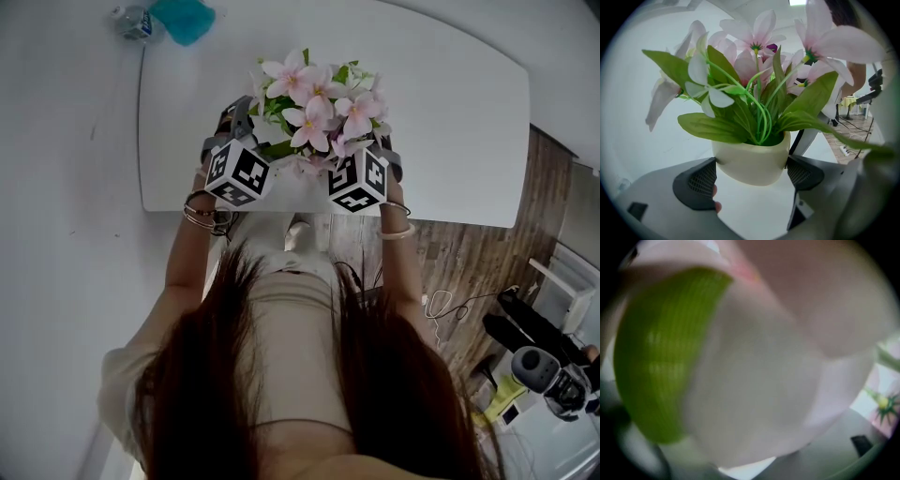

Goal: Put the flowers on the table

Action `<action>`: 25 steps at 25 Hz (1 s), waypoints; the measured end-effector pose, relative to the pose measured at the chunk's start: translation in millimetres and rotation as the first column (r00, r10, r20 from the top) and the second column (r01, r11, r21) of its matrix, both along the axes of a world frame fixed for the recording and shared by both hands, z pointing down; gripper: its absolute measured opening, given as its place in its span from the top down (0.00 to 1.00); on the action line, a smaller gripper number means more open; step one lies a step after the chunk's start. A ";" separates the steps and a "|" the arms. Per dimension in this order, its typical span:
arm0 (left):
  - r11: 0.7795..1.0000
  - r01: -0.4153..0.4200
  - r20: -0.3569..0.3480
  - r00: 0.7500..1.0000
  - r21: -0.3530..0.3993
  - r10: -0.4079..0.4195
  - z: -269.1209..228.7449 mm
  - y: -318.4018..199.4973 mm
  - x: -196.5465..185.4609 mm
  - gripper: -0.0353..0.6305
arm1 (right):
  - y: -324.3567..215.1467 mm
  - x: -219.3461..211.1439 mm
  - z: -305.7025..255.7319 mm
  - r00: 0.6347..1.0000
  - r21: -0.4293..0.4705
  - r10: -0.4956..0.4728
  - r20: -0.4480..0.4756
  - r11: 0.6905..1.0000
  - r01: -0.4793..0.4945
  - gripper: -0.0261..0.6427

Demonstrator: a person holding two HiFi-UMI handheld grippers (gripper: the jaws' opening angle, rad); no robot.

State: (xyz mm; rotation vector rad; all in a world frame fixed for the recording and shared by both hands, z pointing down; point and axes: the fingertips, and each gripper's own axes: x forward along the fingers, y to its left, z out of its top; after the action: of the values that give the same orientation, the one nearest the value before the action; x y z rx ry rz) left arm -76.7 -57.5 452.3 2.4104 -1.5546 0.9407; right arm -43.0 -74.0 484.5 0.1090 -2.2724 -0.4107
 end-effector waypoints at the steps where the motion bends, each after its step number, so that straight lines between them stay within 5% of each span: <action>1: 1.000 0.000 0.001 1.000 -0.001 0.000 -0.9 0.0 -0.1 0.24 | 0.1 -0.2 -0.9 1.000 0.000 0.000 0.000 1.000 0.000 0.32; 25: 0.999 0.022 -0.010 1.000 -0.041 -0.023 14.1 0.0 3.4 0.24 | -0.1 3.8 14.2 1.000 -0.021 -0.018 -0.024 1.000 0.017 0.32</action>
State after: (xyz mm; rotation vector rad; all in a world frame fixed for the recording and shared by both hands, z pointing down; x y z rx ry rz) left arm -73.3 -57.6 466.4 2.3616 -1.5404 0.9449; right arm -39.2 -74.1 498.7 0.0733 -2.2547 -0.3956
